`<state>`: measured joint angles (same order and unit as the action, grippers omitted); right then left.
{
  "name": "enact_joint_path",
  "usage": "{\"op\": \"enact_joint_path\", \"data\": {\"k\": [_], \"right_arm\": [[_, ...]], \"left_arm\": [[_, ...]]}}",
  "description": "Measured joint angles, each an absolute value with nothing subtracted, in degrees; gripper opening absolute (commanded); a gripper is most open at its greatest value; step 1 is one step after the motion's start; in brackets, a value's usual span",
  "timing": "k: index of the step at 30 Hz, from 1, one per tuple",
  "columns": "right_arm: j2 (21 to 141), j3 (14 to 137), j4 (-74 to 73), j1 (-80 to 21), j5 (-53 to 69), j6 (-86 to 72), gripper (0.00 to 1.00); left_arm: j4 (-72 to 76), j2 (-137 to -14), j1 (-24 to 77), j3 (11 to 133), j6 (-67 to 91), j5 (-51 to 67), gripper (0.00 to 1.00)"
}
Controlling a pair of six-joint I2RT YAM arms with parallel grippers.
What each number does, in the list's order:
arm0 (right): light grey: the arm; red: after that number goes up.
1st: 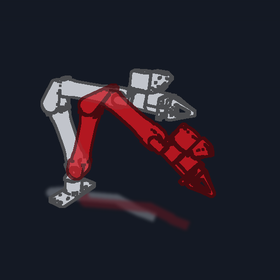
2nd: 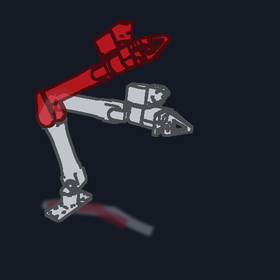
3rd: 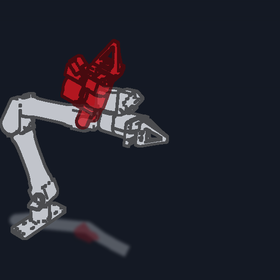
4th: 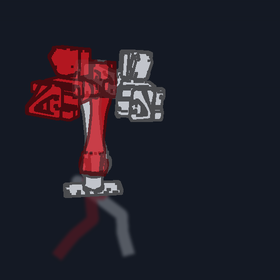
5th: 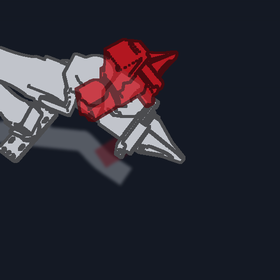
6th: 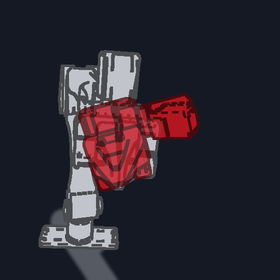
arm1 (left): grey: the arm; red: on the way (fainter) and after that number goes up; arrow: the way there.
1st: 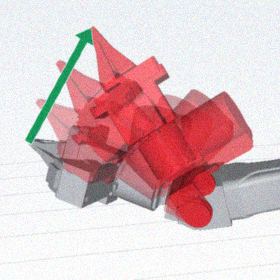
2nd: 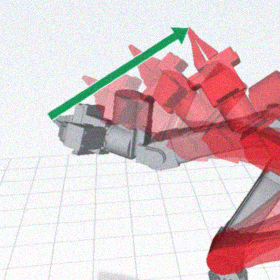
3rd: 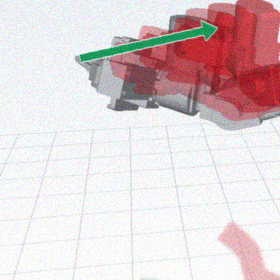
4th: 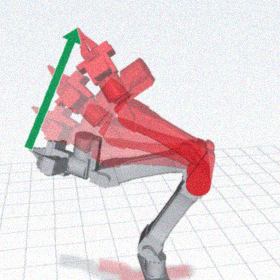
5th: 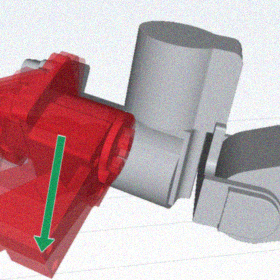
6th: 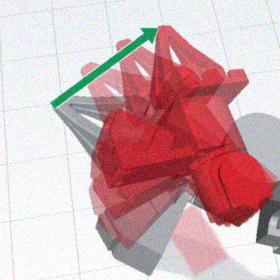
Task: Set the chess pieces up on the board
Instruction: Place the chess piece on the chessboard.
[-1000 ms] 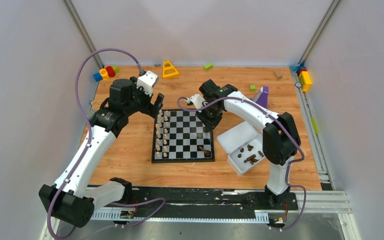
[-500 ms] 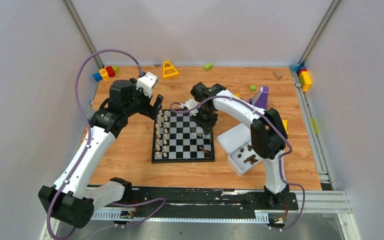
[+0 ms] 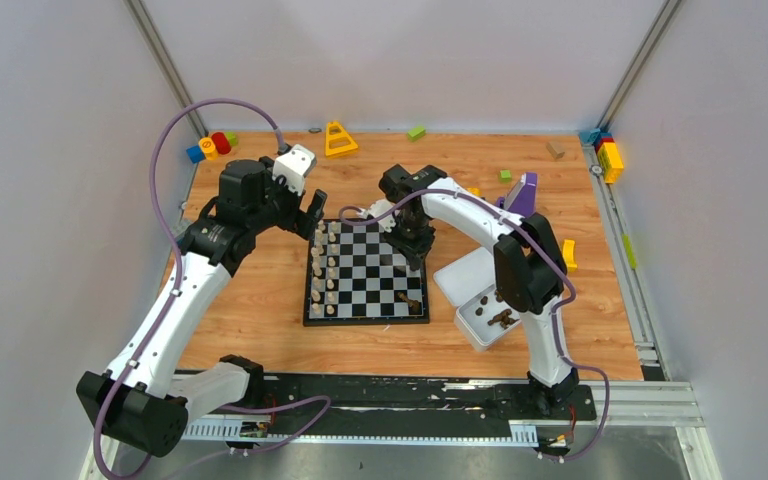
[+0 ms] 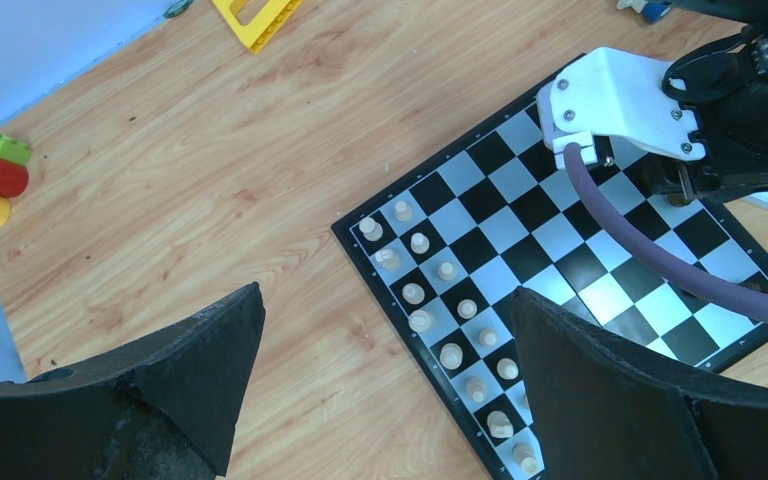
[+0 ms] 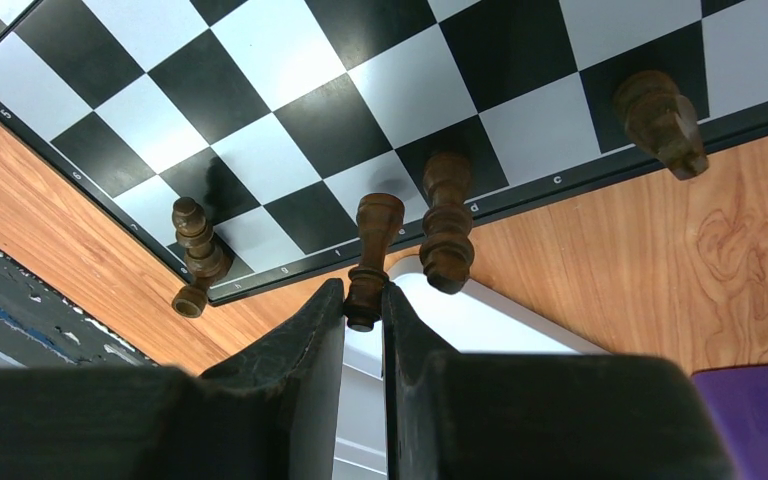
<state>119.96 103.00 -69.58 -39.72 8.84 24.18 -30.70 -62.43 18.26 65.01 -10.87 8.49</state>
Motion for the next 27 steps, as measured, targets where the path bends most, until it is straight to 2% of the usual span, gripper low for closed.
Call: {"op": "enact_joint_path", "data": {"k": [12,21,27], "right_arm": [[121.7,103.6,-70.9,-39.7,8.8,24.4,0.05],[122.0,104.1,-71.1,-39.7,8.8,24.4,0.19],[122.5,104.7,-71.2,-39.7,8.9,24.4,0.24]], "left_arm": [[-30.7,-62.4,18.3,65.0,-10.9,8.5,1.00],[-30.7,-62.4,18.3,65.0,-11.0,8.5,1.00],[-30.7,-62.4,18.3,65.0,-11.1,8.5,1.00]]}}
